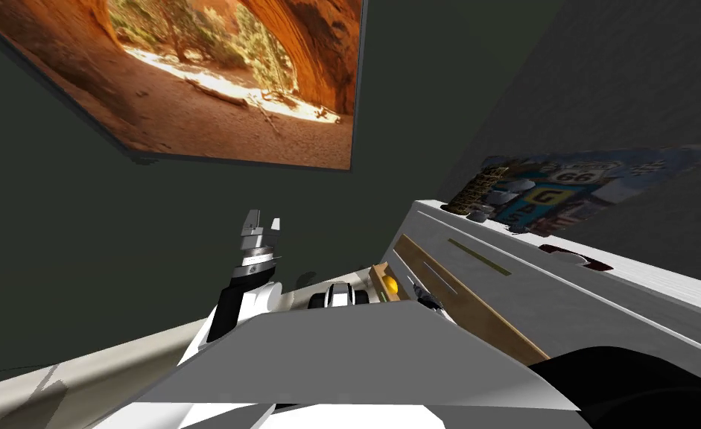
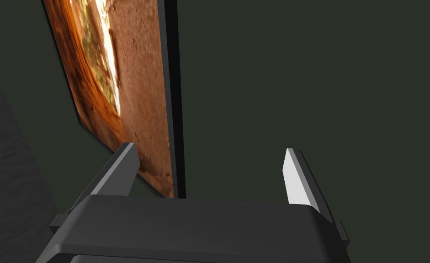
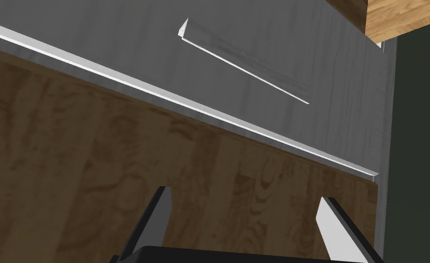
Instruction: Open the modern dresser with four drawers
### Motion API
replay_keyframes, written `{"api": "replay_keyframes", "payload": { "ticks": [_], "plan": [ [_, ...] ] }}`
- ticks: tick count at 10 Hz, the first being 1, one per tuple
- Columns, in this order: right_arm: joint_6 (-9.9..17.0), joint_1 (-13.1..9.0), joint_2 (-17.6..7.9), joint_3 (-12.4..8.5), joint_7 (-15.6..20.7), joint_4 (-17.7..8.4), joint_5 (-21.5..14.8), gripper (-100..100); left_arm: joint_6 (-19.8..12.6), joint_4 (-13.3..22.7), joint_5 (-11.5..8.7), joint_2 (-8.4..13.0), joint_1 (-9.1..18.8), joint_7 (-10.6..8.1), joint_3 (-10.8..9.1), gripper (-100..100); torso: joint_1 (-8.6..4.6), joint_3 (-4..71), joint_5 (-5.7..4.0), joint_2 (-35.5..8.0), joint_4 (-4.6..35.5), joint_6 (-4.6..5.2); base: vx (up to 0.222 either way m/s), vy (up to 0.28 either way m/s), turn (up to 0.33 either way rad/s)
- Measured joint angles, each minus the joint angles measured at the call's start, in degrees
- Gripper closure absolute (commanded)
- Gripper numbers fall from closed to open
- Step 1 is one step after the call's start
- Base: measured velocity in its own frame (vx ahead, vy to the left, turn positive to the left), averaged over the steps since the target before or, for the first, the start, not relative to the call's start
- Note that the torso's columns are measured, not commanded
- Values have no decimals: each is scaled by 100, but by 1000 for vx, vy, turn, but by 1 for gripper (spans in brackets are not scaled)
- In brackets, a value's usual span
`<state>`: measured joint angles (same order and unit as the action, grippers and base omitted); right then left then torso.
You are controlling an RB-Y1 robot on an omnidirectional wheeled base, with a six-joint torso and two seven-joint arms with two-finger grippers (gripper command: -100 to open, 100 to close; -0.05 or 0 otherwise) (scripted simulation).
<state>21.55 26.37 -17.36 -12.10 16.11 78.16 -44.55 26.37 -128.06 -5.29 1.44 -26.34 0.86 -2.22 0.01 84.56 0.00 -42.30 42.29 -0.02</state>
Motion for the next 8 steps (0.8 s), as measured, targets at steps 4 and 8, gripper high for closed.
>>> {"api": "replay_keyframes", "payload": {
  "ticks": [4, 8],
  "plan": [
    [470, 38, -69, -111, 100, -366, -426, -100, 0, 0, 0, 0, 0, 0, 0, 0, 1, 0, 1, -1, 0, 2, 23, 30, 151],
    [895, -193, -200, -248, 152, -964, -830, -100, 0, 0, 0, 0, 0, 0, 0, 0, 1, -1, 0, -1, 0, 0, 4, 35, 152]
  ]
}}
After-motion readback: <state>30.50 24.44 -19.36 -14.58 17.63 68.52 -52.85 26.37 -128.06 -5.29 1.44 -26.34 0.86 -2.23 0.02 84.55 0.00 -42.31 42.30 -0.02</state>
